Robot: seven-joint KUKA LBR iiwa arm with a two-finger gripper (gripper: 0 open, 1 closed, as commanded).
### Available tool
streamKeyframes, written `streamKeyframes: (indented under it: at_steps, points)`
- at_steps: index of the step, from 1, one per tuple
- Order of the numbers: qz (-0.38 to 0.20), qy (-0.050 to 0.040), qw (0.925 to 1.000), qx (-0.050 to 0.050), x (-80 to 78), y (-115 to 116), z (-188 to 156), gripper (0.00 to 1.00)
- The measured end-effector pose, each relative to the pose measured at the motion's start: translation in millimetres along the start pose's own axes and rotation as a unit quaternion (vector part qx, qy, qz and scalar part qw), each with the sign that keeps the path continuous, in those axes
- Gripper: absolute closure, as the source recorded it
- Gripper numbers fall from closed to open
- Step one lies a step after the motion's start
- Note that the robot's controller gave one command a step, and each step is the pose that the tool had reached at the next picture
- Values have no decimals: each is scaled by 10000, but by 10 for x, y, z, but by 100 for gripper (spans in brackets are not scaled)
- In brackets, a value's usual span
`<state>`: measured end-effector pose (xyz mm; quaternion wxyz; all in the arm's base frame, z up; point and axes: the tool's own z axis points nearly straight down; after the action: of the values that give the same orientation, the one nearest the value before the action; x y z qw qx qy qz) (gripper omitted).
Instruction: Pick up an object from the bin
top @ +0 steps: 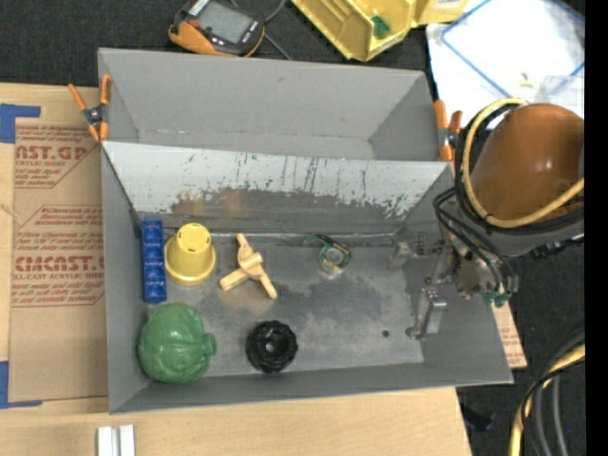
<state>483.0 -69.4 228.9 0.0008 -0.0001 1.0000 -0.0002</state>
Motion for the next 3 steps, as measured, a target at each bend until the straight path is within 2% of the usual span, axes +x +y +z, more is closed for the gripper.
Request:
streamKeyframes:
  at_steps: [1,2,3]
  points:
    - [7,-1,10000,0,-1,3,1,0]
    - [-61,-15,10000,-11,-390,1054,344,0]
    - [-155,26,9999,11,-65,1151,893,0]
